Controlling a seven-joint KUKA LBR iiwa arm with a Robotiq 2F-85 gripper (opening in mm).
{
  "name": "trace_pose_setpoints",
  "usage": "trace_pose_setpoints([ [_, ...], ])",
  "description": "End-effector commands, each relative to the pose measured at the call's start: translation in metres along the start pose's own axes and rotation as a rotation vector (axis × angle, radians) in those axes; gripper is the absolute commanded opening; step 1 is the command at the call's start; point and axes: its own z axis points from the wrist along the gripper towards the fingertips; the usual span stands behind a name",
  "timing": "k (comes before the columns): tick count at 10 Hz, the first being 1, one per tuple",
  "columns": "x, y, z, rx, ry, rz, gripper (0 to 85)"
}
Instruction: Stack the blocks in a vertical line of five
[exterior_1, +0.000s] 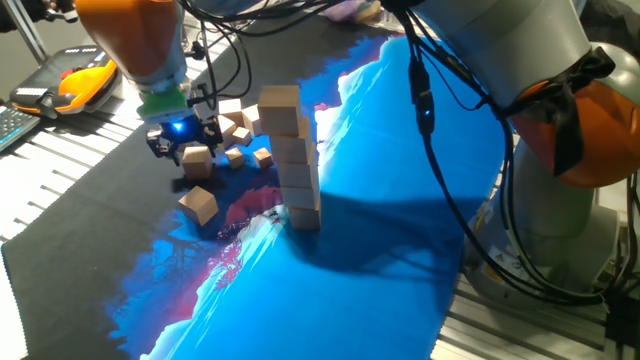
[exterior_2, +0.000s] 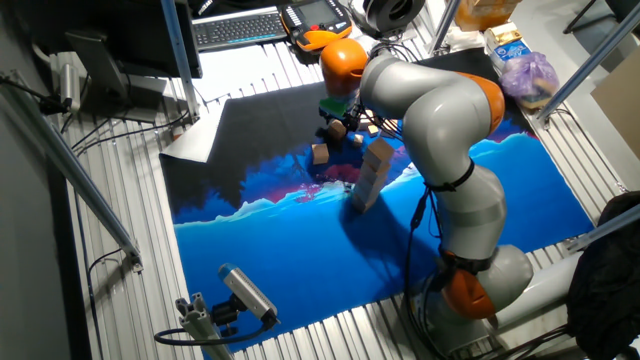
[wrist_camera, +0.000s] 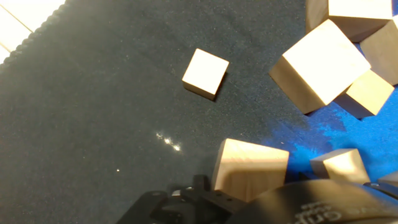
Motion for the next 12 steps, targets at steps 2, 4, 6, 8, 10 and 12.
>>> trace_pose_setpoints([
  [2,0.000,0.000,0.000,-0.003,0.001,-0.004,68.0],
  [4,-0.003,-0.002,0.001,-0.007,0.004,-0.010,51.0],
  [6,-0.003,-0.002,0.001,-0.014,0.004,-0.011,51.0],
  [8,-0.003,-0.001,0.000,-0.026,0.017,-0.031,34.0],
  [10,-0.004,0.002,-0.007,-0.085,0.039,-0.084,0.0],
  [12,-0.006,0.006,-0.022,-0.132,0.053,-0.175,0.0],
])
